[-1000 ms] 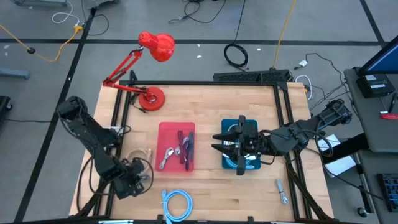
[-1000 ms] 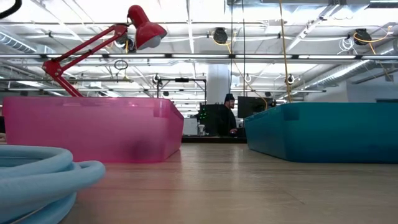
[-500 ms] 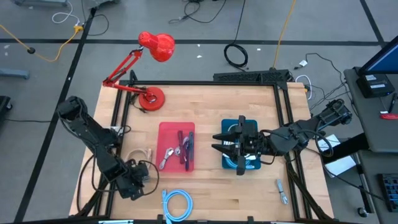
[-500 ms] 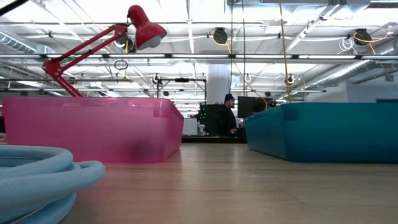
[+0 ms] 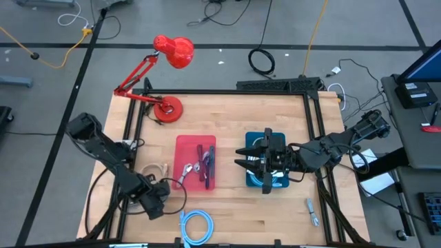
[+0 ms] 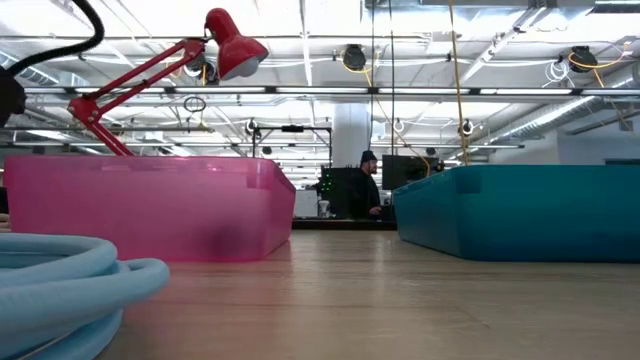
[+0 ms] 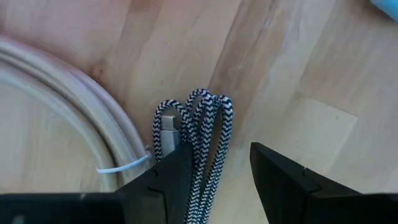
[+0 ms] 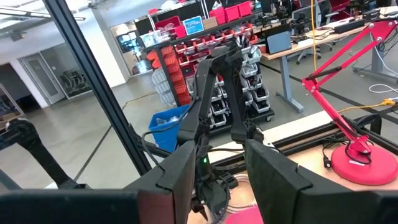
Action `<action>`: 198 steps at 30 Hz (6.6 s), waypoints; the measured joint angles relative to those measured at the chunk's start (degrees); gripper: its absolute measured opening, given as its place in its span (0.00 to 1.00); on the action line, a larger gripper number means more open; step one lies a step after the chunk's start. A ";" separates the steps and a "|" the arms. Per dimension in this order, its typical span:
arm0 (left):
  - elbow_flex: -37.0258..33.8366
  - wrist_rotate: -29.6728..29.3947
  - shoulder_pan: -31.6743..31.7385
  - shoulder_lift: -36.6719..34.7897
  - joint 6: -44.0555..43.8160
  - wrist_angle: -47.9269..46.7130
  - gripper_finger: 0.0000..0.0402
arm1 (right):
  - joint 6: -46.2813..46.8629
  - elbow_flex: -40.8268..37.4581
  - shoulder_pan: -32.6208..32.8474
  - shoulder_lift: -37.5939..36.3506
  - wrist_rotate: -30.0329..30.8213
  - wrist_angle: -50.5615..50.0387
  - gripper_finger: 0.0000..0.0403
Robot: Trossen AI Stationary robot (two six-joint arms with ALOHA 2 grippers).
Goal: Pick & Place USB Port
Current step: Put the black and white charger cable into the red bin, then put the light brown HDMI cable into the blue bin
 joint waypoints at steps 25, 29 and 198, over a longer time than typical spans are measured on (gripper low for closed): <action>8.25 -35.71 5.75 -26.60 -12.83 5.62 0.02 | 0.00 -1.31 -0.06 -0.02 0.02 1.87 0.33; 8.29 -37.30 17.35 -27.50 -11.02 -0.47 0.02 | 0.00 -3.81 -0.38 -0.02 -0.15 6.00 0.33; 86.19 2.02 46.78 39.72 45.14 -17.41 0.08 | 77.11 -36.74 11.51 -27.31 12.06 -43.10 0.36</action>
